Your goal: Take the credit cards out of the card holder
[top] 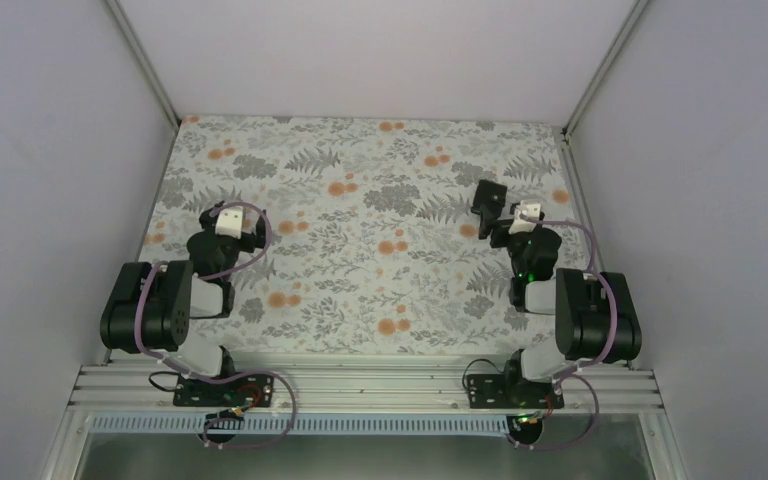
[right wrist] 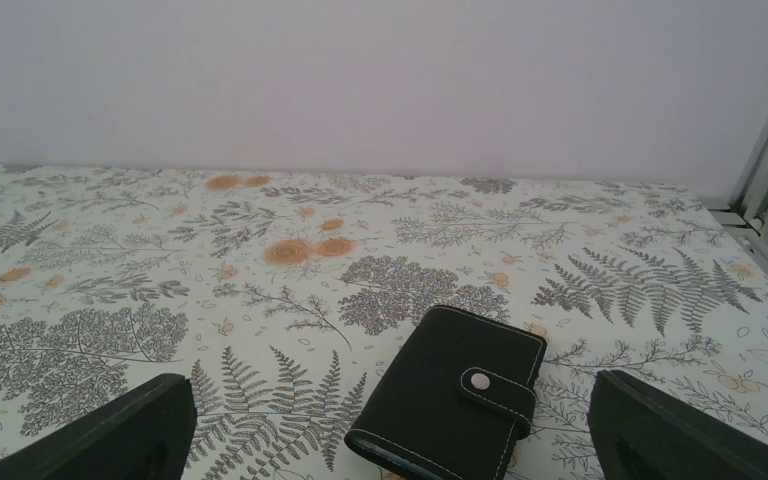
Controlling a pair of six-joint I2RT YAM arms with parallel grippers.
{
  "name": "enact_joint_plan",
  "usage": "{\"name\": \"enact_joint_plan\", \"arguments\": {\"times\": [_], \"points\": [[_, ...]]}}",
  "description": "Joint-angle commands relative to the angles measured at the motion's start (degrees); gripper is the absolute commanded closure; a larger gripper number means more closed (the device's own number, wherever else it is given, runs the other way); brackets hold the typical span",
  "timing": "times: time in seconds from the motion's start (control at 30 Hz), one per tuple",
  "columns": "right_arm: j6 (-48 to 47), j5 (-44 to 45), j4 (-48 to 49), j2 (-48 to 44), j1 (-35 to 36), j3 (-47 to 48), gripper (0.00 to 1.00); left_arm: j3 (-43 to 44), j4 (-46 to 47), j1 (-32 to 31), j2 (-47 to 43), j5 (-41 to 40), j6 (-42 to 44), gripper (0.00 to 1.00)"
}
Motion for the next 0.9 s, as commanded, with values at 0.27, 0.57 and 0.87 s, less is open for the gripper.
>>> {"name": "enact_joint_plan", "arguments": {"times": [0.27, 0.57, 0.87], "points": [[6.61, 4.15, -15.96, -11.13, -3.37, 6.54, 0.01, 0.6, 3.18, -0.08, 0.02, 0.2, -0.64, 0.0], [14.65, 3.31, -56.49, -4.37, -4.36, 32.46, 0.01, 28.38, -42.81, 2.1, -6.71, 11.02, 1.68, 0.0], [13.69, 12.33, -76.57, 15.2, -0.71, 50.82, 0.01, 49.26, -76.63, 1.24, -5.37, 12.04, 1.94, 0.0]]}}
